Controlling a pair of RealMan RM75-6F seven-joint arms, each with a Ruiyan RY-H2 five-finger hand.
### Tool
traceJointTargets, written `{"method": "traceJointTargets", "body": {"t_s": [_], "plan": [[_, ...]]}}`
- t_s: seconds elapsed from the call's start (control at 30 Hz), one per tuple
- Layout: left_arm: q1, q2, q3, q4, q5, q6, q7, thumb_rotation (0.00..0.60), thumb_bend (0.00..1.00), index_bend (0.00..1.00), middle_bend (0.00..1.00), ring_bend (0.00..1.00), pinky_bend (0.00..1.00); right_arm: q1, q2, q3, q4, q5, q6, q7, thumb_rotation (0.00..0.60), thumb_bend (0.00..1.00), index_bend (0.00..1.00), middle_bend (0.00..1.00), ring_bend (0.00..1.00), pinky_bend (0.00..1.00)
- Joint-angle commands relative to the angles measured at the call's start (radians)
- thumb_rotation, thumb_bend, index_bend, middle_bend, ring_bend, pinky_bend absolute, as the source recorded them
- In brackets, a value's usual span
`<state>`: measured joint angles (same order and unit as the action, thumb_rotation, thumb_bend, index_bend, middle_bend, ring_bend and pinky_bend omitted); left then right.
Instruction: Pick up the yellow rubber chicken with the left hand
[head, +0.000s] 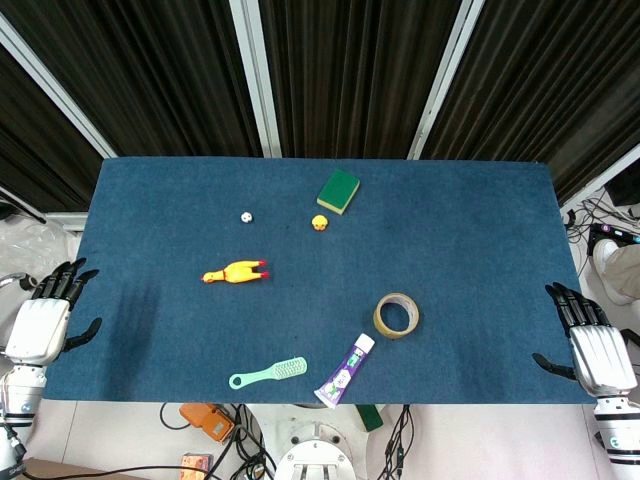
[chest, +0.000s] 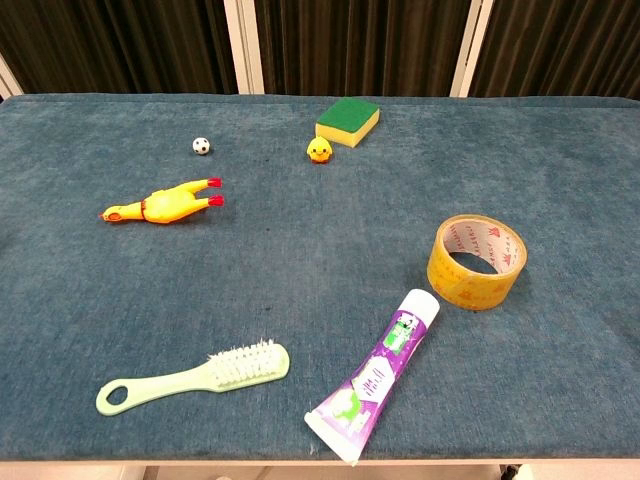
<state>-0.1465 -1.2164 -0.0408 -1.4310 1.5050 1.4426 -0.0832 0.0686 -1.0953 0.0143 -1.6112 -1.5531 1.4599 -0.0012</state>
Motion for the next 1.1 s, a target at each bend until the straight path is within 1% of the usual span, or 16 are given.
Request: {"method": "traceJointTargets", "body": {"t_s": [0.03,0.1,0.2,0.33,0.47,0.73,0.9,1.1], "plan": [[-0.003,-0.014,-0.003,-0.008,0.005,0.007,0.016,0.6,0.26,0.14,0.02,0.0,0.16,0.001,-0.001,-0.001,-0.002,0.001,-0.003,0.001,0.6,0.21,0.07,0.13,0.16,0.19],[-0.009,-0.034,-0.002,-0.007,0.008,0.0,0.031,0.6,0.25,0.13,0.02,0.0,0.16,0.004,0.0,0.0,-0.003,0.002,-0.009,0.0,0.6,0.21,0.07,0.13,0.16,0.19],[-0.033,-0.065,-0.001,-0.006,-0.001,-0.048,0.043,0.6,0.25,0.12,0.03,0.0,0.16,0.005,0.001,0.0,-0.006,0.003,-0.011,0.003,0.6,0.21,0.07,0.13,0.16,0.19],[-0.079,-0.118,-0.01,0.0,-0.01,-0.119,-0.002,0.6,0.25,0.1,0.02,0.0,0.16,0.004,0.002,-0.002,-0.005,0.0,-0.009,0.005,0.6,0.21,0.07,0.13,0.16,0.19],[-0.129,-0.159,-0.032,-0.005,-0.026,-0.178,0.016,0.6,0.25,0.08,0.02,0.0,0.16,0.005,0.003,-0.003,-0.005,0.0,-0.012,0.007,0.6,0.21,0.07,0.13,0.16,0.19],[-0.233,-0.229,-0.084,0.004,-0.072,-0.292,0.037,0.6,0.25,0.08,0.03,0.0,0.16,0.006,0.006,-0.003,-0.005,0.003,-0.017,0.011,0.6,0.21,0.07,0.13,0.16,0.19],[-0.289,-0.273,-0.098,0.038,-0.096,-0.355,0.06,0.6,0.25,0.08,0.05,0.01,0.16,0.007,0.007,-0.003,-0.007,0.005,-0.019,0.011,0.6,0.21,0.07,0.13,0.16,0.19],[-0.337,-0.313,-0.105,0.072,-0.119,-0.405,0.085,0.6,0.25,0.08,0.08,0.05,0.16,0.007,0.007,-0.002,-0.007,0.007,-0.021,0.012,0.6,0.21,0.07,0.13,0.16,0.19]]}}
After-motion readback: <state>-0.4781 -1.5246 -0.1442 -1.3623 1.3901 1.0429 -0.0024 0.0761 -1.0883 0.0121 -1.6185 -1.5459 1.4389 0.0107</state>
